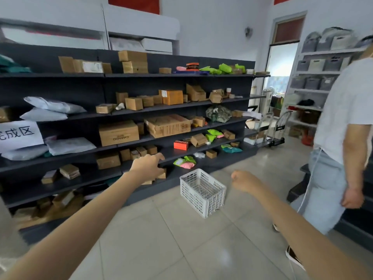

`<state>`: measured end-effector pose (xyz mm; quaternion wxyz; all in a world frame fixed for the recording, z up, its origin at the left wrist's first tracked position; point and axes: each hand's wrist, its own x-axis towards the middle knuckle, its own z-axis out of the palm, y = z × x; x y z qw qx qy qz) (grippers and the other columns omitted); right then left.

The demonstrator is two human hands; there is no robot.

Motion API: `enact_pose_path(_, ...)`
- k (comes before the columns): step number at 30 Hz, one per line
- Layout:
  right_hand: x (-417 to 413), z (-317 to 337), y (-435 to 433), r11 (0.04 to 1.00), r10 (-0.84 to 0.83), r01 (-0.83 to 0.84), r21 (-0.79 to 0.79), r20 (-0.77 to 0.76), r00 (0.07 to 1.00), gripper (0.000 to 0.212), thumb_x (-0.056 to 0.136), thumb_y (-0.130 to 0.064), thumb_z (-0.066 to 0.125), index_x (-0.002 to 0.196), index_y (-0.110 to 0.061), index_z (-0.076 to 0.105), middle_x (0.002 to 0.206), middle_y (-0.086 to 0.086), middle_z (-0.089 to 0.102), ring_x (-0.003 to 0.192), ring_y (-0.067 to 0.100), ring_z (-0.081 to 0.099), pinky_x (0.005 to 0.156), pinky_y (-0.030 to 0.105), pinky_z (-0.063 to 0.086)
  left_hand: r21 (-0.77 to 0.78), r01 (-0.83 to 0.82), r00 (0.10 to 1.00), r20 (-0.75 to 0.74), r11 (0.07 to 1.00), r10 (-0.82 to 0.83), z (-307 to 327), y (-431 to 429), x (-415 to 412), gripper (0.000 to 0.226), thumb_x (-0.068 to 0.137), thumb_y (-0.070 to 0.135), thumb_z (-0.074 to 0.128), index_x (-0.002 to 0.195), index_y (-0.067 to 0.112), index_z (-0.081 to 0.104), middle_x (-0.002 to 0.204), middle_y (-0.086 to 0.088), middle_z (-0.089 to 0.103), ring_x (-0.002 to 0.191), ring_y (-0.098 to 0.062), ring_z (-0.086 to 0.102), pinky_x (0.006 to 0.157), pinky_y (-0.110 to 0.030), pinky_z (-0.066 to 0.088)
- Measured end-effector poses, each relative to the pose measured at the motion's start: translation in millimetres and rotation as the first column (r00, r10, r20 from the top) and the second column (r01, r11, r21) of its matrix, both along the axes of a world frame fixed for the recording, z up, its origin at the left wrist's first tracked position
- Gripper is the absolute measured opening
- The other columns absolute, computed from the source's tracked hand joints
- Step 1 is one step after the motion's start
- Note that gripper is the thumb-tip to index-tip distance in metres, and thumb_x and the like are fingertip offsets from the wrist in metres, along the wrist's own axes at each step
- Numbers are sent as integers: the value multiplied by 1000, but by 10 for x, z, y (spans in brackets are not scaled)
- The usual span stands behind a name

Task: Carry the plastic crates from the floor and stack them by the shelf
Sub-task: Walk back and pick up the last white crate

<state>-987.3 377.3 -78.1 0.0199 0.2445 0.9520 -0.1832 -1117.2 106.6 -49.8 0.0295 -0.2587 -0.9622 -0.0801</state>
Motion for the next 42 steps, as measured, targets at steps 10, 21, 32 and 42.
enact_pose_path(10, -2347, -382, 932, 997, -76, 75, -32, -12, 997, 14, 92, -8, 48, 84, -13, 58, 104, 16, 61, 110, 27, 54, 78, 28, 36, -129, 156, 987, -4, 979, -158, -511, 1136, -2655, 46, 89, 32, 53, 133, 28, 42, 123, -11, 61, 108, -32, 61, 90, -40, 51)
enact_pose_path(21, -4313, -970, 1932, 962, -273, 272, 21, 111, 956, 39, 93, -22, 42, 132, -17, 46, 136, 8, 49, 124, 28, 48, 98, 34, 41, -127, 277, 961, 40, 952, -275, -944, 2537, -4867, 43, 91, 35, 51, 133, 27, 43, 121, -10, 62, 107, -32, 61, 84, -38, 47)
enact_pose_path(32, -6142, -1669, 3214, 937, -346, 316, 152, 254, 903, 34, 94, -20, 38, 126, -15, 50, 130, 8, 53, 118, 26, 54, 95, 32, 42, -83, 394, 919, 65, 915, -390, -1589, 4141, -6992, 39, 89, 23, 51, 128, 24, 50, 112, -14, 67, 102, -38, 63, 82, -41, 49)
enact_pose_path(42, -7099, -2473, 3854, 863, -499, 492, 119, 357, 790, 33, 92, -15, 41, 123, -12, 51, 119, 11, 59, 106, 29, 58, 82, 32, 42, -71, 492, 859, 199, 868, -471, -2471, 5210, -8370, 43, 88, 14, 53, 131, 16, 50, 110, -21, 65, 101, -38, 62, 81, -42, 49)
